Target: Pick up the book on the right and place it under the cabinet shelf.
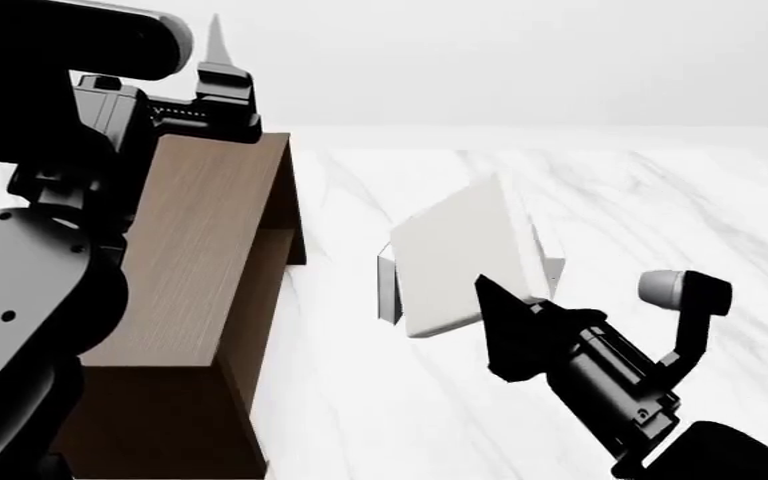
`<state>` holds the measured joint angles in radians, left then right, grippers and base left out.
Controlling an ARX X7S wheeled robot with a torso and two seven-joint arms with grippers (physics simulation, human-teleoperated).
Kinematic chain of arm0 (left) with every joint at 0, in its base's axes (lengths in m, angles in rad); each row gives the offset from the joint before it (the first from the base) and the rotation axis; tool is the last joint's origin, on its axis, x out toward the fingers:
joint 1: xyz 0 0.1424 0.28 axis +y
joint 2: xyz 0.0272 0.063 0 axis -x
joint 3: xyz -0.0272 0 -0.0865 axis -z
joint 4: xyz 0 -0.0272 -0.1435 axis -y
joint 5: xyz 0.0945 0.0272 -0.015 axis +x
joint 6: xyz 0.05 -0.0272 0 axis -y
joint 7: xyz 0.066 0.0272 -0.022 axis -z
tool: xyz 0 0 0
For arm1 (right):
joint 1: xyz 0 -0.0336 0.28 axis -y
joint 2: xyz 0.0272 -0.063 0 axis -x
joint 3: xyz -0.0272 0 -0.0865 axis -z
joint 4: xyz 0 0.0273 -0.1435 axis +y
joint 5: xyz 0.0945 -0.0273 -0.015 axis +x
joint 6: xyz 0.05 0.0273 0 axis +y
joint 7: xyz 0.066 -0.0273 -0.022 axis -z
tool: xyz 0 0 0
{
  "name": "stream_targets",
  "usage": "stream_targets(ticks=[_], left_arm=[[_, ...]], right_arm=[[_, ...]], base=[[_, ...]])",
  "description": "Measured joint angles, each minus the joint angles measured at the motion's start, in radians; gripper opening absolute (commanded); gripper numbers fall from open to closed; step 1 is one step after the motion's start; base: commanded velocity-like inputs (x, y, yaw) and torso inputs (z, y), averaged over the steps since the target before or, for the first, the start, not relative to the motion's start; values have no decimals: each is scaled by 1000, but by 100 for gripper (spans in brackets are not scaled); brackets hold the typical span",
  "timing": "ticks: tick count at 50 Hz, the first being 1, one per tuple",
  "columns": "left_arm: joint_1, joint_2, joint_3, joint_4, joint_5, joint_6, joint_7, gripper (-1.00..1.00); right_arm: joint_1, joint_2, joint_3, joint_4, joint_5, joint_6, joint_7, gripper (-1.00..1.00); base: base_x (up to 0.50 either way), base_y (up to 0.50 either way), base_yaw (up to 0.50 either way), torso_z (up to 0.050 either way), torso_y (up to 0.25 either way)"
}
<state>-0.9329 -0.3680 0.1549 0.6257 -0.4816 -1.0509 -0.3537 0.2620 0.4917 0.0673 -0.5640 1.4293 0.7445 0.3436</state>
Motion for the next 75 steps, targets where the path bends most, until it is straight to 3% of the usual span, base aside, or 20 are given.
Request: stream_targets(ticks=[26,75], left_arm=[[-8,-4,-7,7,-15,-2,-5,100],[-29,-19,-23,30,-43,-22,-23,100]], right_arm=[[-96,-141,-103,102,-131,-62,-132,-100],[-98,-360,-243,459,-284,-221,-337,-100]], base=[[0,0,0,0,1],[0,0,0,0,1]])
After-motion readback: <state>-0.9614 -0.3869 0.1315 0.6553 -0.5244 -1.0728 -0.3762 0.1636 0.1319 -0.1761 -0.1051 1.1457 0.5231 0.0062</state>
